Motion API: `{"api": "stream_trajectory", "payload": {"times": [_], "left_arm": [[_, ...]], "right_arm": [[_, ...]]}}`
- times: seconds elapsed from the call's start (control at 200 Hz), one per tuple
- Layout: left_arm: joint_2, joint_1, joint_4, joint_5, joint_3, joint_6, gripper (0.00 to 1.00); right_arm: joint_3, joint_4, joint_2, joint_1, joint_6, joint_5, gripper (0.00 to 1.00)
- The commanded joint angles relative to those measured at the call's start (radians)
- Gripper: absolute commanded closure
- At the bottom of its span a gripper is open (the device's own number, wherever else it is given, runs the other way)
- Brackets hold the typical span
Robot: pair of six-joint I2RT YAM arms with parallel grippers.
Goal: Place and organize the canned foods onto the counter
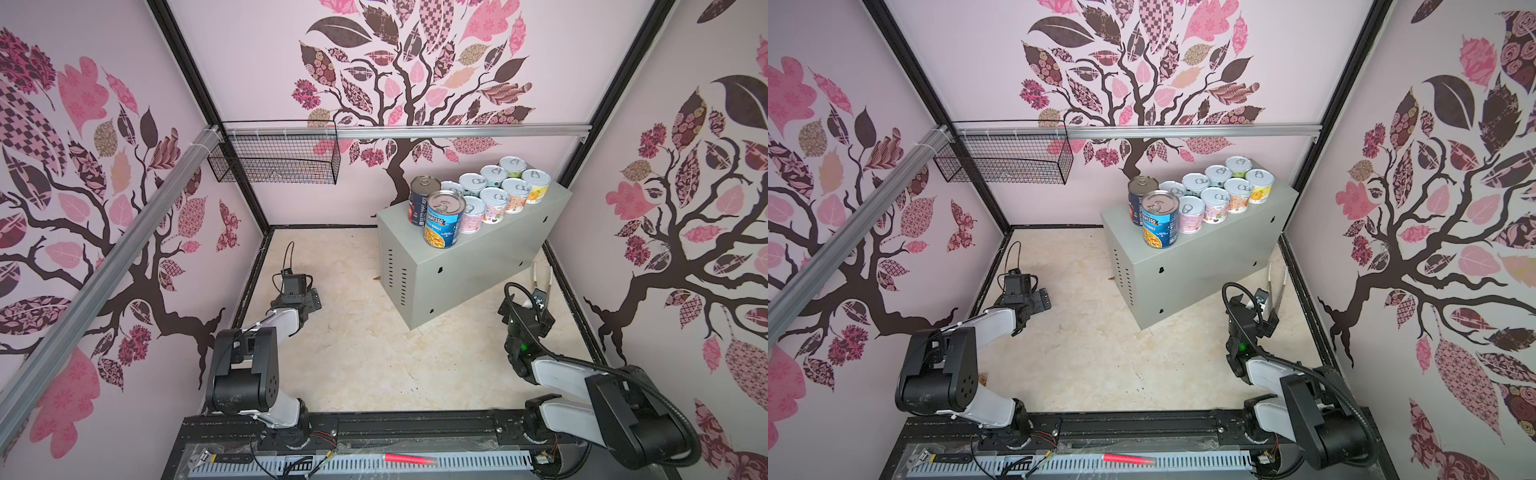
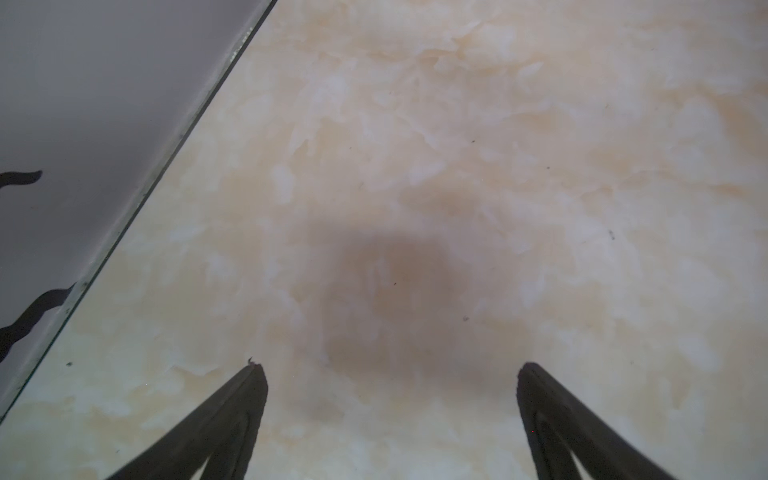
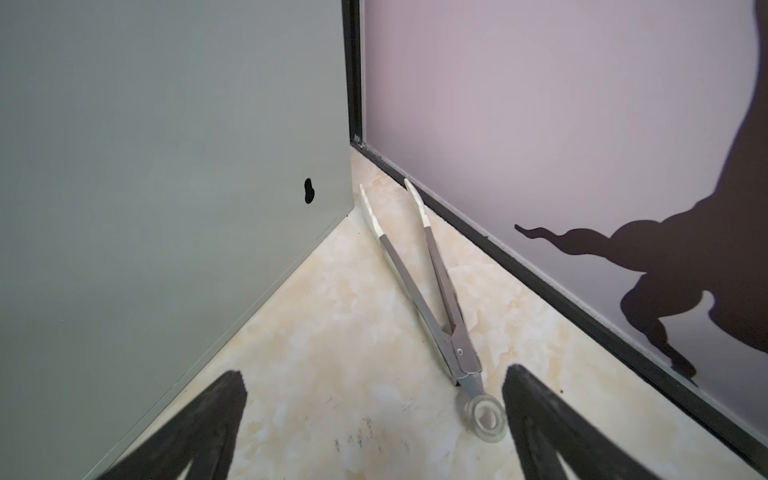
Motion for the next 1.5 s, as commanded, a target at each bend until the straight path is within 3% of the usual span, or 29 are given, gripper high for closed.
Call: {"api": "stream_trajectory", "payload": {"times": [0.0,0.145,0.265,0.355,0.545,0.63,0.7,0.82,0.915,1.04,1.105,1.285,1.395,1.495], "left_arm": [[0.039,0.001,0.103,0.055,0.068,0.011,0.02],[0.109,0.0,0.092,0.034,0.112,0.058,0.02],[0.119,0.008,0.077,-0.002,0.117,0.079,0.02],[0.095,0.008,0.165,-0.049,0.084,0.049,0.02],[0.099,0.008,0.28,-0.014,0.039,0.061,0.03],[0.079,0.004,0.315,-0.023,0.009,0.066,0.06],[0.058,-0.036,0.372,-0.109,-0.032,0.081,0.05],[0.015,-0.136,0.662,-0.317,-0.194,0.138,0.02],[-0.003,-0.136,0.667,-0.311,-0.212,0.13,0.02],[-0.045,-0.136,0.816,-0.298,-0.315,0.14,0.02],[-0.062,-0.138,0.878,-0.298,-0.357,0.14,0.02],[-0.078,-0.145,1.162,-0.281,-0.518,0.149,0.02],[-0.073,-0.144,1.121,-0.269,-0.489,0.156,0.02],[-0.038,-0.144,0.931,-0.165,-0.373,0.196,0.02]], "right_arm": [[0.084,0.063,0.079,-0.006,0.0,-0.03,0.0],[0.135,0.095,0.158,-0.036,-0.051,-0.057,0.0],[0.123,0.066,0.132,-0.088,0.003,-0.083,0.0],[0.111,0.089,0.129,-0.112,0.009,-0.092,0.0],[0.056,0.263,0.184,-0.177,0.038,-0.178,0.0],[0.062,0.22,0.166,-0.177,0.047,-0.182,0.0],[0.048,0.237,0.155,-0.178,0.044,-0.192,0.0],[-0.04,0.39,0.134,-0.177,0.009,-0.249,0.0],[-0.14,0.579,0.129,-0.167,-0.037,-0.319,0.0],[-0.201,0.904,0.263,-0.023,-0.216,-0.258,0.0],[-0.197,0.909,0.286,0.023,-0.291,-0.314,0.0],[-0.197,0.909,0.297,0.023,-0.299,-0.338,0.0],[-0.195,0.909,0.299,0.023,-0.297,-0.338,0.0],[-0.193,0.909,0.301,0.023,-0.297,-0.34,0.0]]}}
